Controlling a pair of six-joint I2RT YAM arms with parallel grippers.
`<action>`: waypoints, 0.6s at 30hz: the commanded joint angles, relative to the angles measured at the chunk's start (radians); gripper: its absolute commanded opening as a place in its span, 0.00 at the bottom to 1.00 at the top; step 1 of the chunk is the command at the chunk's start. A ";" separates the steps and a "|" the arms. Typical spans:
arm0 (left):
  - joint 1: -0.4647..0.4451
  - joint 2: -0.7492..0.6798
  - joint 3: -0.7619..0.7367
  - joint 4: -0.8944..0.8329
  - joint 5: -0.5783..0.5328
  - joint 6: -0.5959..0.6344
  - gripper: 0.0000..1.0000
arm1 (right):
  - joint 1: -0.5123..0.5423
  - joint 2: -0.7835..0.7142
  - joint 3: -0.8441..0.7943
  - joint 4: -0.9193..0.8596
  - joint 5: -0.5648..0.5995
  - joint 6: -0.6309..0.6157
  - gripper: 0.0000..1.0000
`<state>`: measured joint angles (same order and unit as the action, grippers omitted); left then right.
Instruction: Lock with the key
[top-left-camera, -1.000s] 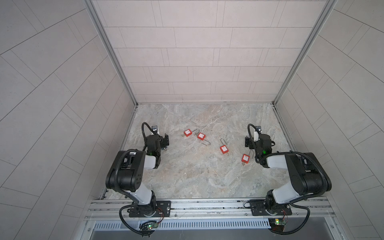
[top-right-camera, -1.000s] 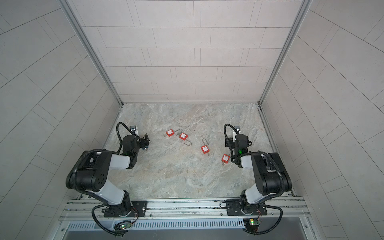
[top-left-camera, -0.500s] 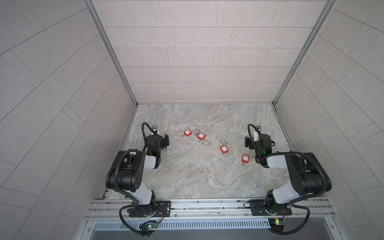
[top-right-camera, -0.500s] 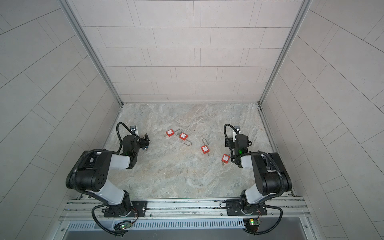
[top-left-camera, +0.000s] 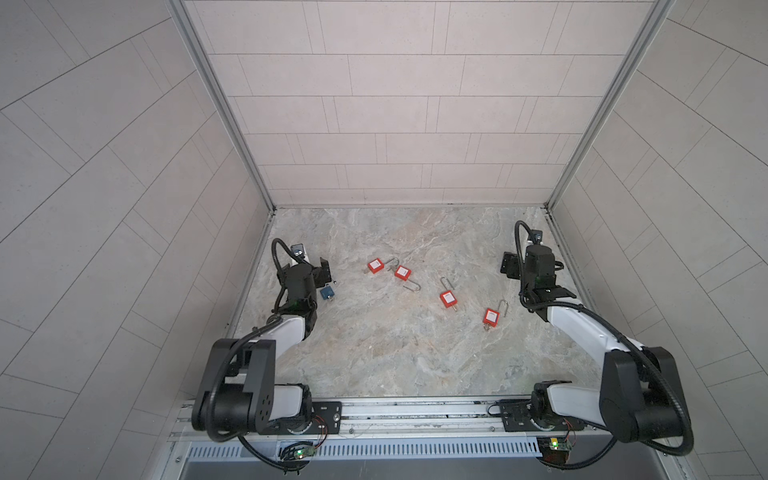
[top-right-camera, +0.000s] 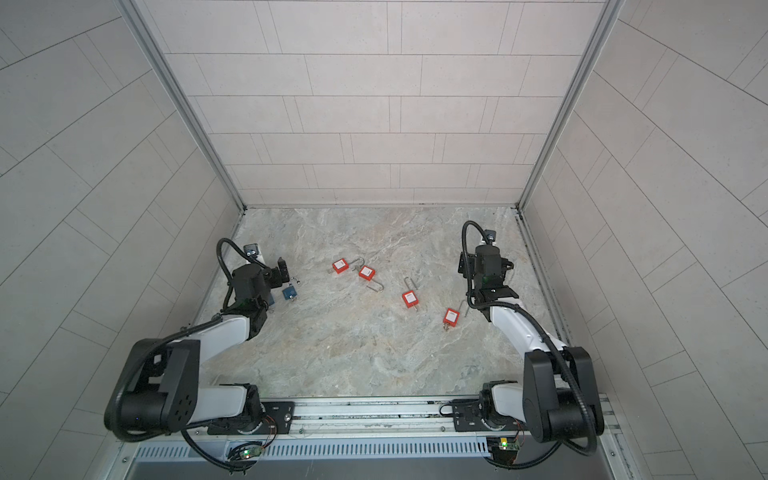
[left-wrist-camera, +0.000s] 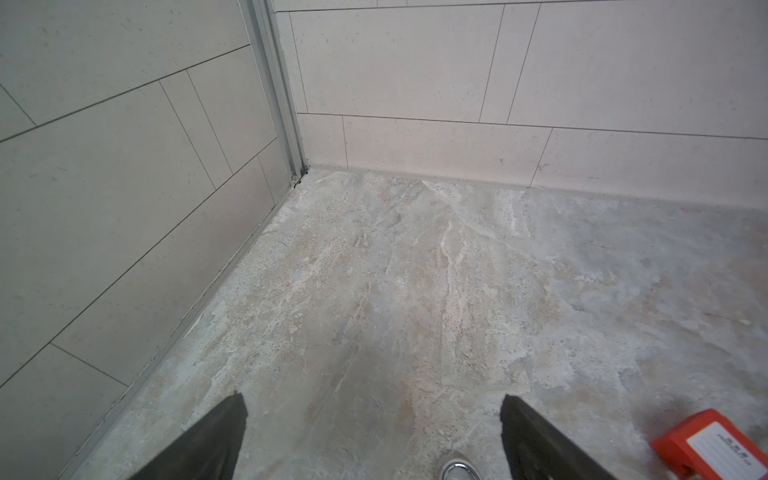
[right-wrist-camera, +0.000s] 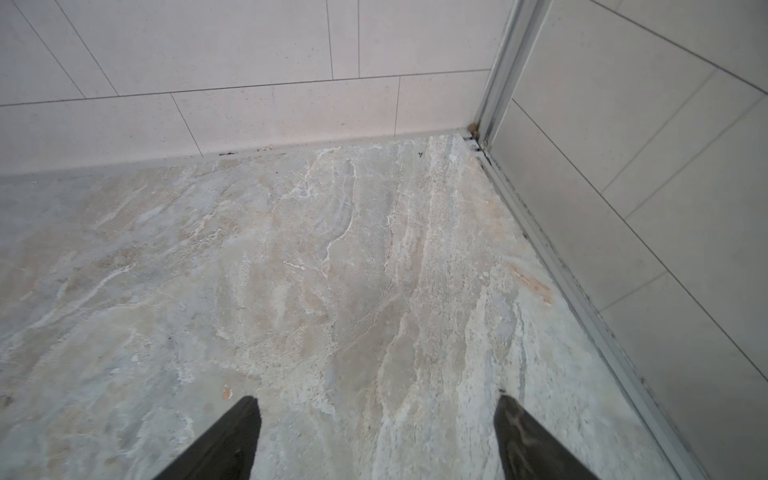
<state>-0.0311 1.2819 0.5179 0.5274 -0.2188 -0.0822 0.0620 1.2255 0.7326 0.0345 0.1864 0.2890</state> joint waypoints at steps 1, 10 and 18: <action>-0.004 -0.074 0.137 -0.357 0.041 -0.092 1.00 | 0.046 -0.026 0.098 -0.474 0.097 0.244 0.86; -0.012 -0.098 0.323 -0.749 0.179 -0.247 0.99 | 0.191 -0.008 0.170 -0.887 0.018 0.535 0.81; -0.083 -0.047 0.373 -0.884 0.177 -0.288 0.97 | 0.232 0.049 0.133 -0.888 -0.042 0.608 0.78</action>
<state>-0.0990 1.2308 0.8616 -0.2668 -0.0513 -0.3298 0.2790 1.2526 0.8745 -0.8116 0.1631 0.8337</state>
